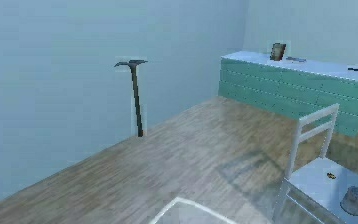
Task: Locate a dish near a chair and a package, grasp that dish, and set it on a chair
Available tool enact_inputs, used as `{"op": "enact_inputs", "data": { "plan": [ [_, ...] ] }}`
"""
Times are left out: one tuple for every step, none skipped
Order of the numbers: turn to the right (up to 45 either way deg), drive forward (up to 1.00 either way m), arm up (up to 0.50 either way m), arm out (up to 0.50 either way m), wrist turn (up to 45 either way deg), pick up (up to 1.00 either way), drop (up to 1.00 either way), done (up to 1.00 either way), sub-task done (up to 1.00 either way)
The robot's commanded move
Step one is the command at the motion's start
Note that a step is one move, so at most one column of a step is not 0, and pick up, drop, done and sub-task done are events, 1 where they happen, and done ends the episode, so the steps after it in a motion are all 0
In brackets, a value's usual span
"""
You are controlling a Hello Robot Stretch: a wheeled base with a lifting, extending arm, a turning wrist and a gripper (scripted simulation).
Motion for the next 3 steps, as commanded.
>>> {"op": "enact_inputs", "data": {
  "plan": [
    [3.0, 0.00, 0.00, 0.00, 0.0, 0.00, 0.00, 0.00, 0.00],
    [0.0, 0.75, 0.00, 0.00, 0.0, 0.00, 0.00, 0.00, 0.00],
    [-45.0, 0.00, 0.00, 0.00, 0.0, 0.00, 0.00, 0.00, 0.00]
  ]
}}
